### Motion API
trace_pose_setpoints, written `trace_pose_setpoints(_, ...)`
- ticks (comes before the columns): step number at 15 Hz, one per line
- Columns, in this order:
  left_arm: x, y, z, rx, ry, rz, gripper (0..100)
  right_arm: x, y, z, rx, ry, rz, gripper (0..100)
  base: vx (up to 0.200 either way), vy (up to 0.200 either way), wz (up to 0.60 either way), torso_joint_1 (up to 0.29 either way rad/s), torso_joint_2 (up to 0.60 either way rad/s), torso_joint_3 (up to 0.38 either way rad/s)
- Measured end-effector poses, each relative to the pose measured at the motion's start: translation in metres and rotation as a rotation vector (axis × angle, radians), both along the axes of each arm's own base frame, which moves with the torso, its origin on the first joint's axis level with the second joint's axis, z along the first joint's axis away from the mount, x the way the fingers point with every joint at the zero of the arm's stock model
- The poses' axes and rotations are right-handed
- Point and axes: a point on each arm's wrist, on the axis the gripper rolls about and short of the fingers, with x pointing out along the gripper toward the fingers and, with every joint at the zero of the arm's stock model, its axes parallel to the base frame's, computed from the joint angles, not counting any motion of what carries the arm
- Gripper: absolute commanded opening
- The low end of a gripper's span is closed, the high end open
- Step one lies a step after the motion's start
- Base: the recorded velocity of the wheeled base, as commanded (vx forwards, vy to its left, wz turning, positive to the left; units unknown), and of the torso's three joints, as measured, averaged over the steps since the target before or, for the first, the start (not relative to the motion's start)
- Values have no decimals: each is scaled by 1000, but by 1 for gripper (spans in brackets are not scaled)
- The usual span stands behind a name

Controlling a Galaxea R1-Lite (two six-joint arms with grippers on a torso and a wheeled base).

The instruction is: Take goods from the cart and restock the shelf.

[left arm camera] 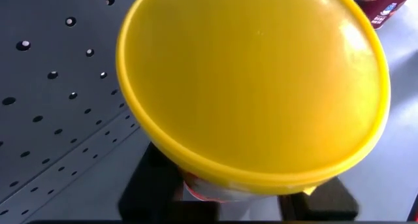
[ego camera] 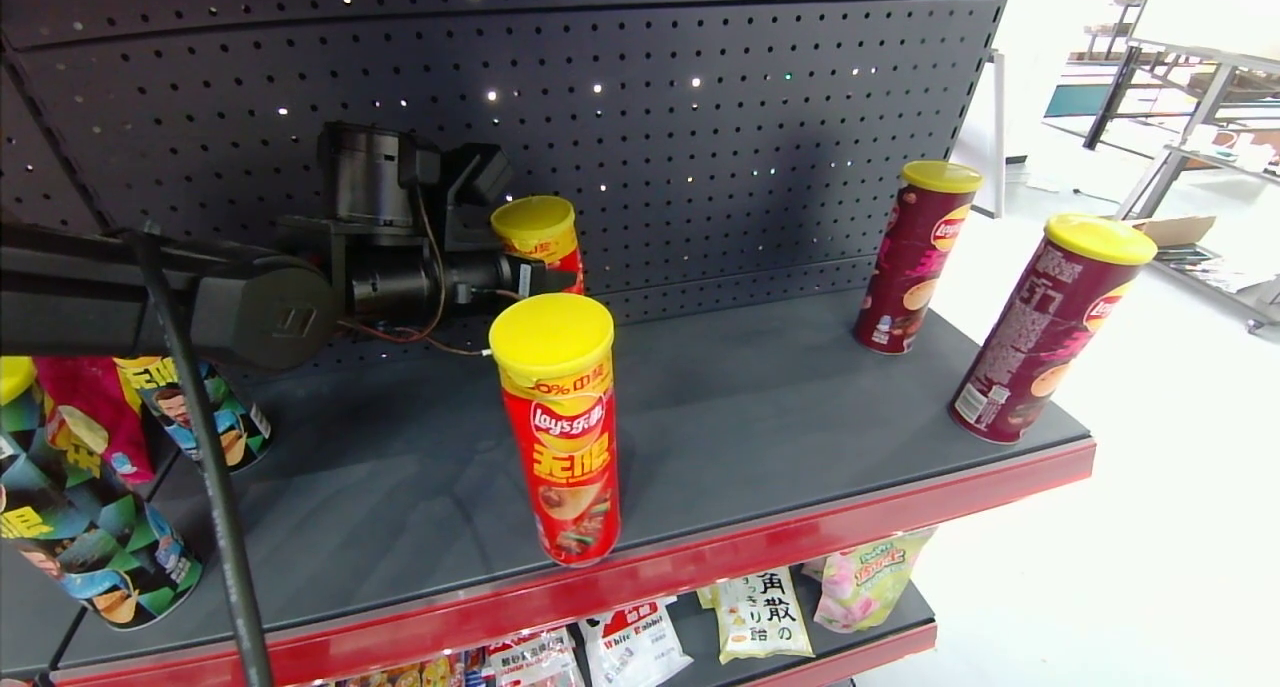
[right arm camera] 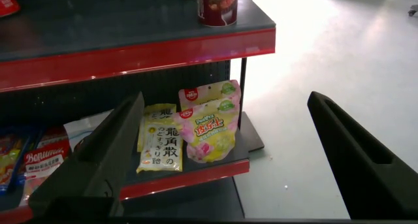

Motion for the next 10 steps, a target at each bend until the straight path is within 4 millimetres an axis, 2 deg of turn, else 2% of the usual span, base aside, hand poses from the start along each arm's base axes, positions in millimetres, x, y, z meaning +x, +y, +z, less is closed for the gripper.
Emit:
trace_pose_setpoints(6, -3, -2, 1, -1, 2, -7, 100, 0, 0, 0, 0, 0, 0, 100, 0, 0, 0, 0, 0, 0)
trace_pose_setpoints(10, -16, 4, 4, 0, 6, -3, 100, 0, 0, 0, 0, 0, 0, 100, 0, 0, 0, 0, 0, 0)
